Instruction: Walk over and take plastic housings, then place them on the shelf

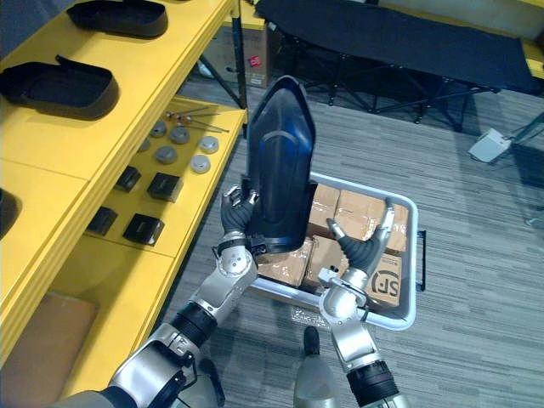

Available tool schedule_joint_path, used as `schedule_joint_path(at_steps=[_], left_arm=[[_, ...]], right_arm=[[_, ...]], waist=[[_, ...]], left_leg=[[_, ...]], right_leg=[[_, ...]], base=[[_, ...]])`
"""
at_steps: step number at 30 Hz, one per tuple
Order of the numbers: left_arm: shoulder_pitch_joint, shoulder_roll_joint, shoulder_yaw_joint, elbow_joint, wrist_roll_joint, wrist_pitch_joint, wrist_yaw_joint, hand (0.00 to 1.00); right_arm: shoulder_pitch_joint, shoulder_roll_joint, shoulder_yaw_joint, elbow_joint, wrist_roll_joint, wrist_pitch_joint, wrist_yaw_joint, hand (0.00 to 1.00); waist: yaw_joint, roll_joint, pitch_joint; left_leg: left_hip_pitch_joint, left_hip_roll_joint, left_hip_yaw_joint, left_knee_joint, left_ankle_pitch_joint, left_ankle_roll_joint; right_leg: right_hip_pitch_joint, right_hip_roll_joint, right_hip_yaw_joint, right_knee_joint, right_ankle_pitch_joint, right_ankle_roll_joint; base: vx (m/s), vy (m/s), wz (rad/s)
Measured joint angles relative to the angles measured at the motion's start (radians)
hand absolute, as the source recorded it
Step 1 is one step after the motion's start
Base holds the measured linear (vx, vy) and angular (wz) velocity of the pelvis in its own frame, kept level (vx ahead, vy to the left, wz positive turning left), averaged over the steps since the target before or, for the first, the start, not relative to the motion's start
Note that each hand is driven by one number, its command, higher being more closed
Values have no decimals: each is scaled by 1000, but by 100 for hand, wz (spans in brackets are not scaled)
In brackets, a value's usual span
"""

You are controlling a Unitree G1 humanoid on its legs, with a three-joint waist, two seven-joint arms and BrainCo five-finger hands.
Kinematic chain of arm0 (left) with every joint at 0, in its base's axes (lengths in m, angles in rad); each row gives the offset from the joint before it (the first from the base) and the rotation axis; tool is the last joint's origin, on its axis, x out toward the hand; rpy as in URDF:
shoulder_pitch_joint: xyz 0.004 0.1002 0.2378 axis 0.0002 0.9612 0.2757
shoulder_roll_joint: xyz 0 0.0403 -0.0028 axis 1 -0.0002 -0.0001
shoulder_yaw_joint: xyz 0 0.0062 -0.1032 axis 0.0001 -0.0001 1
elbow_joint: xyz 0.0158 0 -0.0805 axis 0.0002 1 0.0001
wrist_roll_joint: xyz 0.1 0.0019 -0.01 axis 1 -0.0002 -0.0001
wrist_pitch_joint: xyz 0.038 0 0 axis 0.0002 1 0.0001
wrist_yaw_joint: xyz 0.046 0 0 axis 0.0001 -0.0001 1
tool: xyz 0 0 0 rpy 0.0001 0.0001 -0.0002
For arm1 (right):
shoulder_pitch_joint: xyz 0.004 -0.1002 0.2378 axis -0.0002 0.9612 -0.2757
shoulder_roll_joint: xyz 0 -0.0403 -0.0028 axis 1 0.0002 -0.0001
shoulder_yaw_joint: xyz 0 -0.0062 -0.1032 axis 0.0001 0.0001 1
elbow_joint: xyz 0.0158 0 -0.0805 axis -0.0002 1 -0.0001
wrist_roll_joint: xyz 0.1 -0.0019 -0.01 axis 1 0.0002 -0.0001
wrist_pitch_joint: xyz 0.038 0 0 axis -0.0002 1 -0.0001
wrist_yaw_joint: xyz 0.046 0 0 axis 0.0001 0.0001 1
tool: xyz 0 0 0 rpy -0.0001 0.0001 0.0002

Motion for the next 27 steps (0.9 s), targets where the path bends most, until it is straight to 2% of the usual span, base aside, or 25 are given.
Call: schedule_joint_path(at_steps=[2, 5, 7, 8, 9, 11, 13, 15, 19, 20, 22, 24, 26, 27], left_arm=[[0, 2, 14, 0, 36, 13, 10, 100], [1, 7, 20, 0, 81, 25, 35, 100], [2, 10, 21, 0, 137, 27, 59, 100], [2, 11, 22, -1, 145, 27, 65, 100], [6, 16, 22, -7, 156, 26, 72, 100], [22, 20, 33, -20, 183, 23, 78, 100], [80, 29, 41, -51, 184, -9, 86, 100], [114, 32, 55, -70, 183, -41, 87, 100], [192, 39, 100, -175, 183, -110, 80, 100], [252, 39, 118, -271, 184, -139, 60, 100], [341, 43, 148, -392, 181, -162, 16, 100], [451, 43, 188, -523, 170, -177, -42, 100], [566, 46, 249, -654, 138, -181, -106, 100], [624, 48, 294, -713, 121, -183, -136, 100]], right_arm=[[21, 0, -17, -1, 1, -1, -1, 0], [68, 0, -33, -17, 18, -45, 2, 0], [97, 1, -48, -43, 50, -121, 9, 0], [103, 1, -51, -50, 67, -144, 17, 0], [121, 2, -55, -69, 125, -214, 43, 0], [141, 4, -61, -82, 155, -264, 56, 0], [185, 9, -75, -83, 177, -304, 89, 0], [221, 17, -87, -81, 177, -315, 100, 0], [270, 35, -120, -67, 175, -320, 168, 0], [287, 44, -137, -62, 179, -331, 209, 0], [301, 46, -149, -52, 199, -350, 263, 0], [308, 45, -151, -51, 217, -361, 317, 0], [301, 44, -149, -43, 218, -373, 370, 0], [292, 43, -145, -20, 230, -382, 401, 0]], waist=[[-12, 0, 0], [-18, 0, -1], [-21, 0, -1], [-21, 0, -1], [-23, 1, -1], [-29, 3, -3], [-39, 15, -22], [-42, 24, -28], [-43, 36, -35], [-41, 46, -40], [-38, 67, -54], [-26, 92, -77], [3, 116, -98], [30, 120, -113]], left_leg=[[-1, 0, 2, 12, -11, 2], [-1, 0, 4, 17, -18, 3], [-1, 0, 6, 17, -21, 2], [-1, 0, 7, 17, -23, 2], [0, 0, 10, 17, -26, 2], [1, 0, 13, 20, -31, 2], [2, -2, 17, 19, -35, 1], [6, -4, 17, 14, -34, 2], [19, -5, 22, 4, -34, 2], [19, -6, 19, 1, -34, 2], [17, -8, 5, -7, -34, 1], [17, -11, -15, -15, -33, -1], [18, -24, -54, -33, -20, 0], [17, -34, -81, -48, -9, 2]], right_leg=[[1, -2, 4, 0, -1, 3], [1, -3, 8, 0, -4, 7], [0, -2, 11, 0, -5, 8], [-1, -2, 12, 1, -6, 9], [-1, -3, 17, 1, -7, 11], [-2, -3, 21, 1, -9, 12], [-4, -5, 23, 1, -14, 17], [-3, -6, 23, 2, -16, 18], [2, -7, 22, 4, -22, 20], [2, -8, 19, 6, -27, 18], [7, -10, 0, 13, -37, 18], [21, -14, -25, 12, -45, 19], [50, -23, -66, 8, -54, 20], [62, -30, -96, 7, -59, 20]], base=[[14, 67, -5], [4, 27, -2], [3, 29, -3], [3, 38, -5], [5, 35, -5], [13, 35, -5], [49, 42, -2], [58, 33, -1], [16, 13, -2], [0, 20, 6], [16, 18, 22], [32, 11, 31], [52, 9, 56], [51, -2, 72]])
